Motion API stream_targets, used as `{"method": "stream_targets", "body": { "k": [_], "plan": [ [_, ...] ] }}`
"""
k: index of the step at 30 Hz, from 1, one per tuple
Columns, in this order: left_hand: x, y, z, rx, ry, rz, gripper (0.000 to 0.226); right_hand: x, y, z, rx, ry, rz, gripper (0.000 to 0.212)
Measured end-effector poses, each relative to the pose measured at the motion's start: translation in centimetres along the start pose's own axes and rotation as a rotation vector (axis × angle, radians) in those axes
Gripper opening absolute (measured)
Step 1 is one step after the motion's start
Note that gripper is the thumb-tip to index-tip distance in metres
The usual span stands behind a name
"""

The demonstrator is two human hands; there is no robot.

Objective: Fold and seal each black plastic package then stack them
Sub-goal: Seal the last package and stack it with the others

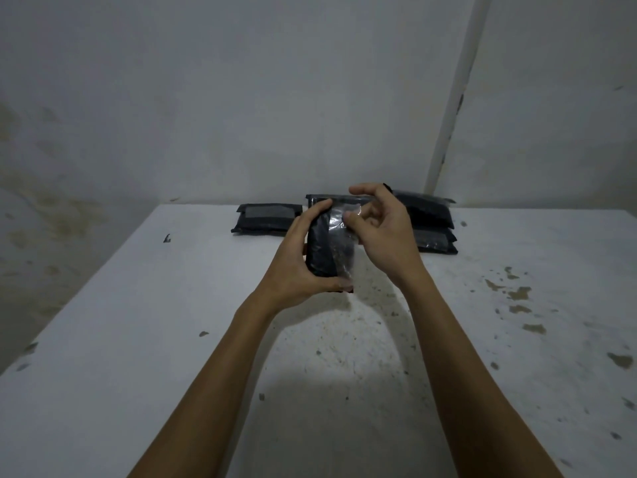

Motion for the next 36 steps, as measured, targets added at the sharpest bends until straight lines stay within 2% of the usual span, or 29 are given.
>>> {"method": "stream_targets", "body": {
  "k": [17, 26, 33, 36],
  "plan": [
    [0.1, 0.3, 0.2, -0.016, -0.017, -0.009, 0.121, 0.8, 0.5, -0.7, -0.162, -0.05, 0.006, 0.033],
    [0.1, 0.7, 0.7, 0.01, -0.021, -0.029, 0.12, 1.8, 0.8, -1.3, -0.26, -0.071, -0.07, 0.032],
    [0.7, 1.3, 1.7, 0.063, -0.033, -0.029, 0.112, 2.1, 0.6, -1.8, -0.187, -0.014, -0.117, 0.033],
    [1.0, 1.6, 1.8, 0.074, -0.041, -0.023, 0.113, 1.8, -0.1, -2.1, -0.081, 0.018, -0.167, 0.043]
  ]
}}
Point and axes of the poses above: each hand's wrist, its own x-axis towards the middle knuckle, its own z-axis out of the back of the hand, y = z × x, the point moved 2 cm from there along x, towards the middle knuckle, and after that the axes turned 3 degrees about -x, right-handed, at the moved point
